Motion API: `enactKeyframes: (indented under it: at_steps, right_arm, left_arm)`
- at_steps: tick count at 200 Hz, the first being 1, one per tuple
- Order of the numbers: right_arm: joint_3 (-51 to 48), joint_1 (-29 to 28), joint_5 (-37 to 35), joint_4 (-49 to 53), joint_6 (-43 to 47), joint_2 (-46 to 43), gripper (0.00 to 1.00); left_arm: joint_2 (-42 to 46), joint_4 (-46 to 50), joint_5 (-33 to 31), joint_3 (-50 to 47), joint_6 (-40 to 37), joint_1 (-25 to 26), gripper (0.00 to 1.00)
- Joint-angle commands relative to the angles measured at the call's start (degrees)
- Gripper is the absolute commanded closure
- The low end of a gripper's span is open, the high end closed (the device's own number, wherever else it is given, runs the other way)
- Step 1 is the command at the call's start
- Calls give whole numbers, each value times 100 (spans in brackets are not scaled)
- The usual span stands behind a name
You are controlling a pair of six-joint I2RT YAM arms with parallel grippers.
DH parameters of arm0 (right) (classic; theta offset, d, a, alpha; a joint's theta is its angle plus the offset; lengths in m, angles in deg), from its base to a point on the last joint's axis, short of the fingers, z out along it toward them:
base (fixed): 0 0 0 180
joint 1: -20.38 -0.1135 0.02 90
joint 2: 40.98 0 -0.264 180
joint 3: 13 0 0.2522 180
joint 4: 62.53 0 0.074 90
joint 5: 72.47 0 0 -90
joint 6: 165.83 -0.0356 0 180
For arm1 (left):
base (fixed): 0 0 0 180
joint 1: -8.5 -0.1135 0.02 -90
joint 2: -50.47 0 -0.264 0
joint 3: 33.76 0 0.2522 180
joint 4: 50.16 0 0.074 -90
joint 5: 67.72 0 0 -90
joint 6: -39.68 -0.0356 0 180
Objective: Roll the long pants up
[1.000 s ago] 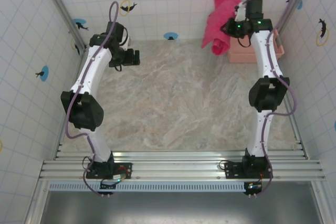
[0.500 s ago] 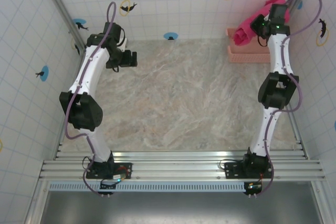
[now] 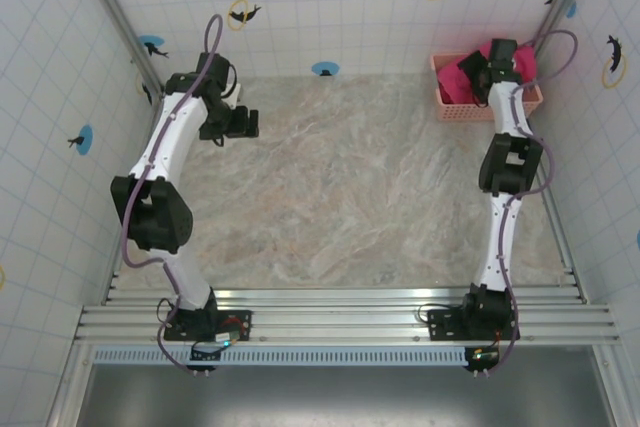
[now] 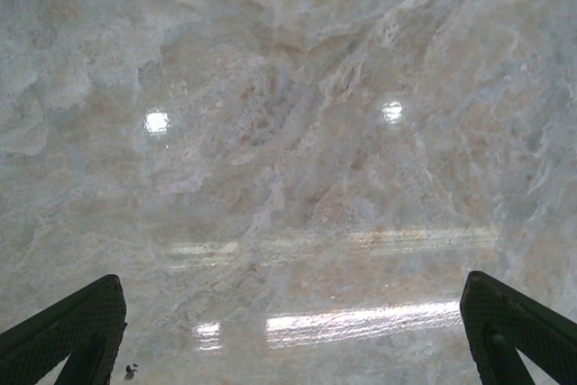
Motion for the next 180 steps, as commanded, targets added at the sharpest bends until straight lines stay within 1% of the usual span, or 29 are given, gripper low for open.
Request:
enactKeyframes:
  at_steps: [1,12,27,42,63,69,80,92,105,114,121,127,137,147,155,159,167,173,180]
  right_arm:
    - [482,-73,-720,1528,-230,-687,2]
    - [341,-118,-1078,2287,-154,-1156,2]
    - [-365,-283,-1607,2645,185,-1951,2]
    - [-1426,-400,-1838,2429,537,-2941,2]
    - [-2825,-536,-1898,1991,1248,-4159,2]
    - [-3288,-576,-1818,1684,1591,-4533,2]
    - [-4324,-722,-1784,1143,2234,-5274,2]
    - [-5529,-874,-1640,489,2882,-6128,2]
    - [-6930,-1029,-1562,-369,3399,-7036,2]
    - [-7867,-1101,-1613,-972,3676,-7585,2]
    - [-8557,-1166,-1905,-1319,3733,-7938,2]
    - [-9154,-1201,-1947,-1738,3908,-8144,2]
    - [-9859,-1189,-1919,-1859,4318,-8472,2]
    - [-10248,-1157,-1855,-1699,4519,-8693,2]
    - [-10564,-1156,-1715,-1873,4715,-8856,2]
    - [-10768,-1156,-1654,-2049,4786,-8949,2]
    - [-11159,-1178,-1636,-2519,4917,-9176,2]
    - [-11486,-1175,-1674,-3098,4945,-9343,2]
    - [-11920,-1164,-1689,-3863,4979,-9465,2]
  left_arm:
    - [543,-697,58,-588,-202,-245,3]
    - [793,-1121,145,-1022,-172,-429,3]
    - [1163,-1722,-54,-1584,-221,-621,3]
    - [1590,-2400,-555,-2266,-521,-672,3]
    - [2084,-3473,-653,-3399,-1299,-677,3]
    - [2179,-3719,-655,-3683,-1539,-674,3]
    - [2305,-4180,-612,-4190,-1640,-679,3]
    - [2419,-4881,-290,-4797,-1611,-687,3]
    - [2480,-5858,6,-5473,-1528,-679,3]
    - [2452,-6550,11,-5916,-1478,-690,3]
    - [2397,-7055,-10,-6189,-1406,-678,3]
    - [2335,-7461,-39,-6388,-1405,-677,3]
    - [2186,-7956,-88,-6578,-1403,-677,3]
    - [2004,-8228,-189,-6638,-1587,-646,3]
    - [1854,-8603,-228,-6714,-1709,-616,3]
    - [1824,-8513,-203,-6659,-1794,-615,2]
    - [1733,-8597,-117,-6615,-1952,-573,3]
    - [1624,-8545,21,-6520,-2090,-533,2]
    - [1542,-8421,67,-6394,-2317,-372,3]
